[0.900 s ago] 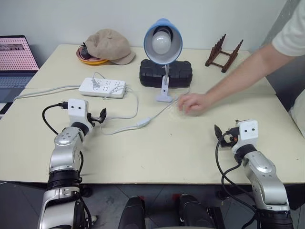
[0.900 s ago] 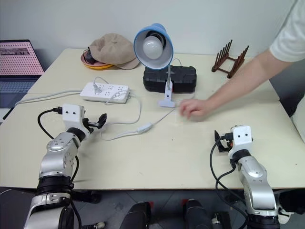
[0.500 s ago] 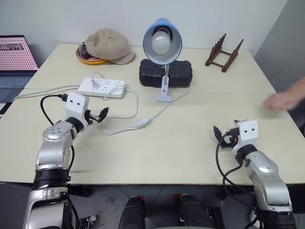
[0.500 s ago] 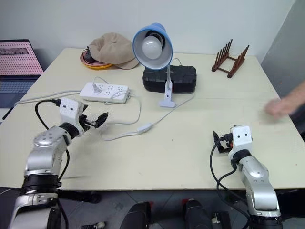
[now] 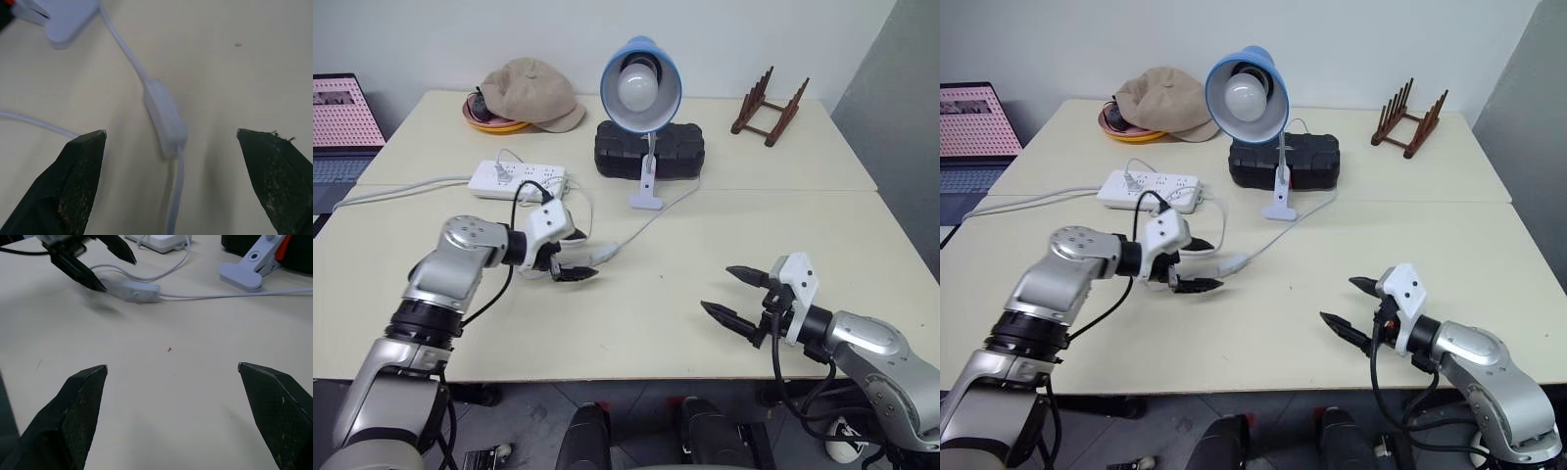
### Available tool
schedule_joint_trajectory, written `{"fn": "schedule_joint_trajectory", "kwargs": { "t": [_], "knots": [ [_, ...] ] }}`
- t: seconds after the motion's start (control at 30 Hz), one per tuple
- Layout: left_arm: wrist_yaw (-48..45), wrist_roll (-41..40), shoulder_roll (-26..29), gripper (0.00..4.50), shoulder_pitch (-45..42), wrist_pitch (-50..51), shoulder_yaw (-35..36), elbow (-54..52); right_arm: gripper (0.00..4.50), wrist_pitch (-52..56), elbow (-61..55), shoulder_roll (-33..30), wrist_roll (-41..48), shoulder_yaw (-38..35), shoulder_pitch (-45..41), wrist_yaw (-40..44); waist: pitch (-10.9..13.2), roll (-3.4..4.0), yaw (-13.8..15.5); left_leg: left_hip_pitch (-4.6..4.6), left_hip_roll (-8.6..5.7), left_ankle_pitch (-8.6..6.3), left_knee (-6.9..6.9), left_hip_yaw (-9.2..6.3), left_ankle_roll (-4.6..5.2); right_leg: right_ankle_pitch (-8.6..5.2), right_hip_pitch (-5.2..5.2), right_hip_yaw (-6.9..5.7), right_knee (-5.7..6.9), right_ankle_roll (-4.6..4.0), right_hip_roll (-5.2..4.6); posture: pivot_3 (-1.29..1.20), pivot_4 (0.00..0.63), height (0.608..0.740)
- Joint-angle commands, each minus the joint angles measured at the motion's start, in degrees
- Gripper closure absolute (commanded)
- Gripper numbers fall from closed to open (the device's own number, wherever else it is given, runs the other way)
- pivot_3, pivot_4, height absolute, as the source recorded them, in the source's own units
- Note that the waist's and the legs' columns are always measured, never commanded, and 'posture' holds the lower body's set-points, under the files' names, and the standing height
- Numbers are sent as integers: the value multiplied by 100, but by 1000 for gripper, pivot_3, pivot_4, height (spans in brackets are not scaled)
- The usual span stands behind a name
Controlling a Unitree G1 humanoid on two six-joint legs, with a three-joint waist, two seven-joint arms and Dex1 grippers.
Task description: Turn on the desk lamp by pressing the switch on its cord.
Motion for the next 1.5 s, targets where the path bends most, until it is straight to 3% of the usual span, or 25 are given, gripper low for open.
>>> {"fn": "schedule_joint_trajectory", "kwargs": {
  "t": [0.03, 0.23, 0.47, 0.83, 1.03, 1.13, 1.23, 1.33, 1.5],
  "knots": [
    [116, 485, -218, 36, -314, -689, -233, 677, 0, 17, -320, 61, 63, 0, -15, -202, 0, 0, 9, -2, 0, 0, 0, 0, 0, 0, -1, 0, 0, 0, 1, 0, 150, 740],
    [185, 714, -532, 36, -624, -1299, -210, 1465, 0, 38, -510, 94, 56, -69, 250, -428, 0, 0, 22, -10, -1, 0, 1, -3, 0, -2, -4, -2, 1, 4, 0, 0, 150, 740],
    [-8, 841, -598, 1387, -835, -1704, -211, 1967, 0, 27, -612, 87, 92, -120, 373, -559, -1, -1, 19, -4, -1, 1, 8, -3, 1, -1, -1, -1, 12, 5, 0, 0, 150, 740],
    [-201, 878, -612, 3998, -827, -1831, -171, 2089, 0, 65, -594, 10, 139, -145, 304, -546, -1, -1, 16, 0, -1, 1, 9, -4, 1, -1, 2, -1, 16, 5, 1, 0, 150, 740],
    [-357, 678, -614, 4115, -736, -1553, -69, 1822, 0, 85, -539, -19, 227, -165, 257, -528, -1, -1, 16, 4, -1, 1, 9, -3, 1, -1, 5, 0, 18, 5, 1, 0, 150, 740],
    [-565, 101, -778, 4115, -734, -385, 199, 1348, 0, 315, -438, 206, 702, -308, 151, -638, -1, -1, 15, 3, -1, 1, 9, -3, 1, -1, 5, -1, 18, 5, 1, 0, 150, 740],
    [-843, -1376, -1063, 4115, -921, 2242, 788, 365, 0, 988, -207, 735, 2114, -651, -53, -967, 1, -3, 24, -9, -1, 1, 11, -14, 1, -1, 4, -9, 20, 6, 2, 0, 150, 740],
    [-855, -2513, -1188, 4115, -980, 4112, 1147, -531, 0, 1507, 95, 1086, 3633, -838, -223, -1350, 1, -3, 4, -16, 0, 1, 17, -21, 2, 6, 3, -12, 21, 19, 2, 0, 150, 740],
    [-148, -3679, -1651, 4115, -1109, 5891, 1885, -987, 0, 1653, 518, 1394, 5212, -796, -580, -2132, 1, -2, -37, 3, 0, 1, 15, -21, 2, 6, 8, -11, 33, 21, 5, 0, 150, 740]
  ]
}}
